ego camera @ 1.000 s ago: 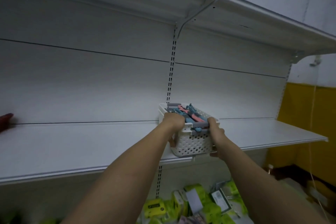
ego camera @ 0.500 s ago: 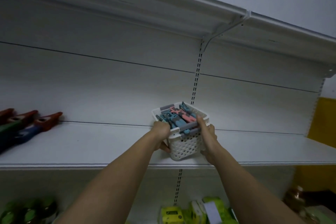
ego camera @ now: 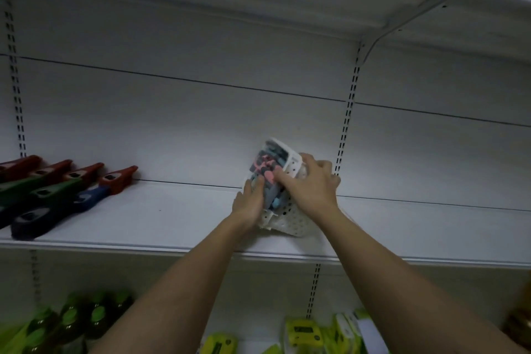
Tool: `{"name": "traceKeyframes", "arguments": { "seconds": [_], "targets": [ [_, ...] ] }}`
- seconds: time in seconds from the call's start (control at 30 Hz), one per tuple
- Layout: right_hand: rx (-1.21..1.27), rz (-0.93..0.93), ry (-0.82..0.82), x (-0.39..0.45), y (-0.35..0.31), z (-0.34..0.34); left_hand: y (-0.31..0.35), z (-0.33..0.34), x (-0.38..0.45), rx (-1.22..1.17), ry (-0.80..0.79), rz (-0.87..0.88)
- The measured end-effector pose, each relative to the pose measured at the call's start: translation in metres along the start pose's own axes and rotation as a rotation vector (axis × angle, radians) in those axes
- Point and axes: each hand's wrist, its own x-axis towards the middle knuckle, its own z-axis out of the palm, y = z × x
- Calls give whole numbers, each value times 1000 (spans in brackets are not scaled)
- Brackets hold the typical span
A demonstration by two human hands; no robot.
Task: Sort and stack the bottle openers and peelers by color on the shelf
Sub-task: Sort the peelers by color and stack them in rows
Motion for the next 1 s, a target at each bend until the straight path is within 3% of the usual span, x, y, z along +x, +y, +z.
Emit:
{"name": "traceKeyframes", "arguments": {
  "seconds": [0.13, 0.23, 0.37, 0.5, 0.63, 0.7, 0.77, 1.0],
  "targets": [
    [-225, -112, -18, -4, -11, 26, 14, -4, -29, -299, -21, -62],
    [-235, -112, 12, -2, -9, 32, 15, -6, -32, -341, -34, -60],
    [-255, -139, -8, 3, -2, 31, 6, -18, -7, -108, 29, -46],
    [-267, -143, -24, 5, -2, 29, 13, -40, -16, 283, 91, -54],
    [-270, -146, -10, 4, -1, 31, 17, -44, -38, 487, 157, -25],
    [-273, -147, -1, 4, 0, 33, 14, -41, -44, 505, 185, 46],
    [-271, -146, -5, 4, 0, 33, 11, -38, -47, 384, 95, 101],
    [-277, -147, -15, 5, -1, 32, 9, -44, -39, 291, -45, -5]
  ]
}}
